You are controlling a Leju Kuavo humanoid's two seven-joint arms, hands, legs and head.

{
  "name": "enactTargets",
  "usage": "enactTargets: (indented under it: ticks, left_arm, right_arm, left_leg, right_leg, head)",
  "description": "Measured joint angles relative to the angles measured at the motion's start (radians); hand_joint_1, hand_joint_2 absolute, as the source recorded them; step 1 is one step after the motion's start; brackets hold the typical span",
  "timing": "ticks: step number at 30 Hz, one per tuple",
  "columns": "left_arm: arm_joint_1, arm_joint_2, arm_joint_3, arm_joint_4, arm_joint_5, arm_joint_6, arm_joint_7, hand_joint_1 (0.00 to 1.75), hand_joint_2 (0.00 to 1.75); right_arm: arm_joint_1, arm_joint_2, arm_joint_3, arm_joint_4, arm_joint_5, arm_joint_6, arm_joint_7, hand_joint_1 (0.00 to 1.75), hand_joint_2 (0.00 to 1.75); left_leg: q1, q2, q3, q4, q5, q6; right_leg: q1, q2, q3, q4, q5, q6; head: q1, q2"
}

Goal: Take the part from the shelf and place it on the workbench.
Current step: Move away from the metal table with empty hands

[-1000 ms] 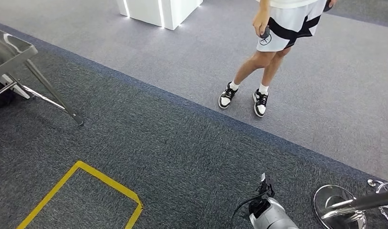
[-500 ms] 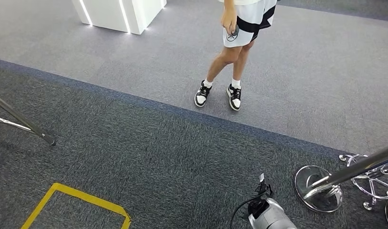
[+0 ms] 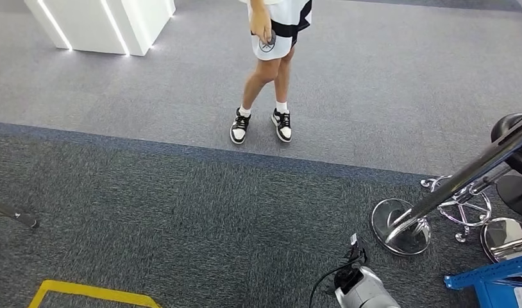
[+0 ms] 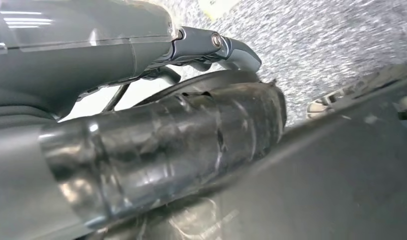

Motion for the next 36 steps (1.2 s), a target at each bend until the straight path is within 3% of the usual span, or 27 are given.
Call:
enactTargets:
  ticks: [1,3,5,6,7,8,9,10,12,14,16,18,21,22,23,24,25,27,29,31,33,36]
  left_arm:
    - [-0.001,0.000,0.000,0.000,0.000,0.000,0.000,0.00,0.00]
    - [-0.003,0.000,0.000,0.000,0.000,0.000,0.000,0.00,0.00]
    - [-0.001,0.000,0.000,0.000,0.000,0.000,0.000,0.00,0.00]
    - [0.000,0.000,0.000,0.000,0.000,0.000,0.000,0.00,0.00]
    - [0.001,0.000,0.000,0.000,0.000,0.000,0.000,0.00,0.00]
    - [0.001,0.000,0.000,0.000,0.000,0.000,0.000,0.00,0.00]
    - [0.001,0.000,0.000,0.000,0.000,0.000,0.000,0.00,0.00]
    - [0.001,0.000,0.000,0.000,0.000,0.000,0.000,0.00,0.00]
    - [0.001,0.001,0.000,0.000,0.000,0.000,0.001,0.00,0.00]
    - [0.002,0.001,0.000,0.000,0.000,0.000,0.001,0.00,0.00]
    - [0.000,0.000,-0.001,0.000,0.000,0.000,0.001,0.00,0.00]
    - [-0.001,-0.001,-0.001,0.000,0.000,0.001,0.001,0.00,0.00]
    - [0.000,-0.002,-0.001,0.000,0.000,0.001,0.000,0.00,0.00]
    - [0.001,-0.002,-0.001,0.000,0.000,0.001,0.001,0.00,0.00]
    - [0.002,-0.002,-0.001,0.000,0.000,0.001,0.001,0.00,0.00]
    - [0.002,-0.002,-0.001,0.000,0.000,0.001,0.001,0.00,0.00]
    - [0.002,-0.002,-0.001,0.000,0.000,0.001,0.001,0.00,0.00]
    - [0.002,-0.003,-0.001,0.000,0.000,0.001,0.001,0.00,0.00]
    - [0.001,-0.003,-0.001,0.000,0.000,0.001,0.000,0.00,0.00]
    - [-0.002,-0.003,-0.002,0.000,0.000,0.001,0.000,0.00,0.00]
    - [-0.004,-0.003,-0.002,-0.001,0.000,0.001,0.000,0.00,0.00]
    - [0.000,-0.003,-0.003,-0.001,0.000,0.001,0.000,0.00,0.00]
  right_arm:
    - [0.000,0.000,0.000,0.000,0.000,0.000,0.000,0.00,0.00]
    - [-0.001,0.000,0.000,0.000,0.000,0.000,0.000,0.00,0.00]
    - [-0.003,0.001,0.000,0.000,0.000,0.000,0.000,0.00,0.00]
    - [-0.003,0.001,0.000,-0.001,0.000,0.000,0.000,0.00,0.00]
    - [-0.002,0.001,0.000,-0.001,0.000,0.000,0.000,0.00,0.00]
    - [-0.001,0.002,0.000,0.000,0.000,0.000,0.000,0.00,0.00]
    - [0.000,0.002,0.000,0.000,0.000,0.000,0.000,0.00,0.00]
    - [0.000,0.002,0.000,0.000,0.000,0.000,0.000,0.00,0.00]
    - [-0.001,0.002,0.000,-0.001,0.000,0.000,0.000,0.00,0.00]
    - [-0.001,0.002,0.000,-0.001,0.000,0.000,0.000,0.00,0.00]
    - [0.001,0.001,0.000,-0.001,0.000,0.000,0.000,0.00,0.00]
    - [0.002,-0.002,0.000,-0.001,0.000,0.000,0.000,0.00,0.00]
    - [0.001,-0.003,0.000,0.000,0.000,0.000,0.000,0.00,0.00]
    - [0.002,-0.003,0.000,0.000,0.000,0.000,0.000,0.00,0.00]
    - [0.003,-0.003,0.000,0.000,0.000,0.000,0.000,0.00,0.00]
    - [0.005,-0.003,0.000,0.000,0.000,0.000,0.000,0.00,0.00]
    - [0.005,-0.003,0.000,0.000,0.000,0.000,0.000,0.00,0.00]
    - [0.002,-0.003,0.000,0.000,0.000,0.000,0.000,0.00,0.00]
    - [-0.001,-0.003,0.000,0.000,0.000,0.000,0.000,0.00,0.00]
    - [-0.001,-0.004,0.000,0.000,0.000,0.000,0.000,0.00,0.00]
    - [-0.002,-0.004,0.000,-0.001,0.000,0.000,0.000,0.00,0.00]
    - [-0.004,-0.001,0.000,-0.001,0.000,0.000,0.000,0.00,0.00]
  left_leg:
    - [0.002,0.004,0.002,0.002,-0.005,-0.006]
    - [0.007,-0.028,-0.011,0.040,-0.034,-0.015]
    - [0.010,-0.077,-0.065,0.158,-0.098,-0.020]
    - [0.010,-0.088,-0.102,0.230,-0.126,-0.020]
    - [0.010,-0.092,-0.132,0.286,-0.141,-0.019]
    - [0.010,-0.093,-0.146,0.306,-0.135,-0.018]
    - [0.010,-0.095,-0.140,0.284,-0.108,-0.015]
    - [0.010,-0.102,-0.116,0.224,-0.067,-0.012]
    - [0.012,-0.138,-0.058,0.087,-0.005,-0.006]
    - [0.010,-0.161,-0.034,0.029,0.009,-0.002]
    - [0.009,-0.144,-0.030,0.021,0.014,0.006]
    - [0.012,-0.122,-0.024,0.008,0.022,0.020]
    - [0.008,-0.088,-0.022,0.000,0.026,0.032]
    - [0.007,-0.076,-0.022,0.000,0.024,0.033]
    - [0.006,-0.065,-0.022,0.001,0.023,0.033]
    - [0.006,-0.054,-0.021,0.002,0.021,0.033]
    - [0.006,-0.043,-0.019,0.003,0.018,0.031]
    - [0.003,-0.024,-0.014,0.007,0.011,0.025]
    - [-0.002,-0.008,-0.010,0.009,0.004,0.016]
    - [-0.004,0.010,-0.004,0.008,-0.001,0.007]
    - [-0.001,-0.011,-0.007,0.029,-0.021,-0.005]
    - [0.004,-0.081,-0.082,0.188,-0.107,-0.014]
  right_leg:
    - [-0.001,0.010,0.001,-0.002,0.001,-0.006]
    - [-0.004,0.031,0.004,-0.007,0.004,-0.018]
    - [-0.005,0.050,0.006,-0.009,0.005,-0.028]
    - [-0.003,0.062,0.006,-0.008,0.004,-0.031]
    - [-0.001,0.074,0.006,-0.006,0.003,-0.032]
    - [0.000,0.087,0.006,-0.004,0.002,-0.033]
    - [0.001,0.101,0.006,-0.001,0.001,-0.033]
    - [0.000,0.115,0.007,0.001,0.000,-0.032]
    - [0.000,0.140,0.005,0.007,-0.002,-0.026]
    - [-0.002,0.158,0.000,0.010,-0.002,-0.015]
    - [-0.004,0.173,-0.004,0.007,0.002,-0.001]
    - [-0.003,0.147,-0.016,0.031,-0.017,0.008]
    - [-0.003,0.073,-0.096,0.200,-0.105,0.017]
    - [-0.005,0.064,-0.122,0.254,-0.124,0.020]
    - [-0.006,0.059,-0.133,0.278,-0.124,0.023]
    - [-0.007,0.055,-0.125,0.263,-0.106,0.023]
    - [-0.006,0.048,-0.096,0.211,-0.074,0.023]
    - [0.001,0.008,-0.024,0.071,-0.020,0.013]
    - [0.011,-0.015,0.008,0.004,-0.006,-0.001]
    - [0.013,0.005,0.007,0.001,-0.005,-0.011]
    - [0.006,0.027,0.012,-0.007,-0.001,-0.022]
    - [0.001,0.059,0.014,-0.011,0.003,-0.035]
  head:
    - [0.000,0.000]
    - [0.000,0.000]
    - [0.000,0.000]
    - [0.000,0.000]
    - [0.000,0.000]
    - [0.000,0.000]
    - [0.000,0.000]
    - [0.000,0.000]
    - [0.000,0.000]
    - [0.000,0.000]
    - [0.000,0.000]
    - [0.001,0.000]
    - [0.003,0.000]
    - [0.003,0.000]
    - [0.002,0.000]
    - [0.002,0.000]
    - [0.002,0.000]
    - [0.002,0.000]
    - [0.002,0.000]
    - [0.002,0.000]
    - [0.002,0.000]
    - [0.001,0.000]
